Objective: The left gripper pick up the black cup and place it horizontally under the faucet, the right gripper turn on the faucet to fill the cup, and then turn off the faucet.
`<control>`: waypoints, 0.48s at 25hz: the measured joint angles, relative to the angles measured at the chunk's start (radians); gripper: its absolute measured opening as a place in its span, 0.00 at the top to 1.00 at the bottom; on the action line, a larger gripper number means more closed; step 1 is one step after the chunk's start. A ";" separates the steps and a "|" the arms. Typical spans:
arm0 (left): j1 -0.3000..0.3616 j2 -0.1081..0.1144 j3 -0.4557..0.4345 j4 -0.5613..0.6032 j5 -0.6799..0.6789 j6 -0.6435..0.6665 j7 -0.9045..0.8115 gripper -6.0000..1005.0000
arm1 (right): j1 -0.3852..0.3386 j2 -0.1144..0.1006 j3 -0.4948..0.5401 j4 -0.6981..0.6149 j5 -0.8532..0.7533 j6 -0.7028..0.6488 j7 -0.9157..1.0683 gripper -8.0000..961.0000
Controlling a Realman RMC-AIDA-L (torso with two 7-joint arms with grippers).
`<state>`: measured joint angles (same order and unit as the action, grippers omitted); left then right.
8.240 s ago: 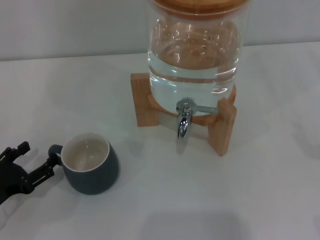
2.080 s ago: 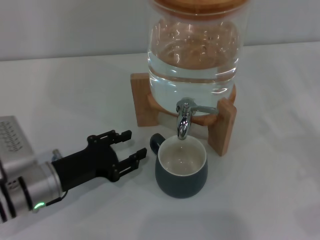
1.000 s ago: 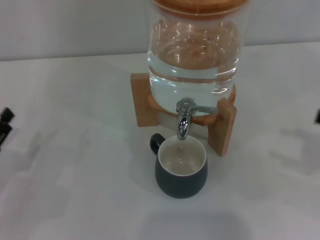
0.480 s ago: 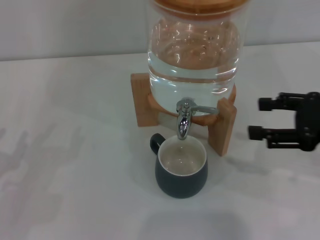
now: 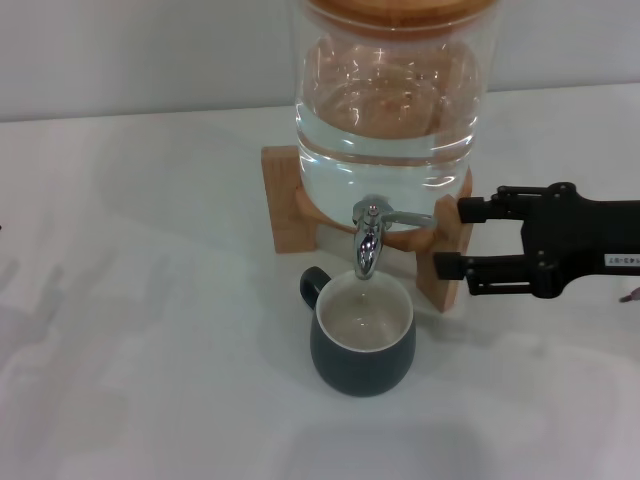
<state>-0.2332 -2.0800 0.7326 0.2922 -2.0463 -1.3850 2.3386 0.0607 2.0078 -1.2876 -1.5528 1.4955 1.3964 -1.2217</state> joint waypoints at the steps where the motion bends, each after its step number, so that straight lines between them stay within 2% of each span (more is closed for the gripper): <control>1: 0.001 0.000 0.000 0.000 0.000 -0.002 0.002 0.40 | -0.001 0.000 -0.007 -0.005 0.000 -0.005 0.005 0.20; 12: 0.008 0.000 -0.001 0.001 0.000 -0.015 0.004 0.40 | 0.003 0.000 -0.098 -0.039 -0.049 -0.098 0.079 0.20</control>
<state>-0.2251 -2.0801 0.7321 0.2927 -2.0462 -1.3997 2.3423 0.0634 2.0079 -1.3857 -1.5918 1.4467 1.2988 -1.1430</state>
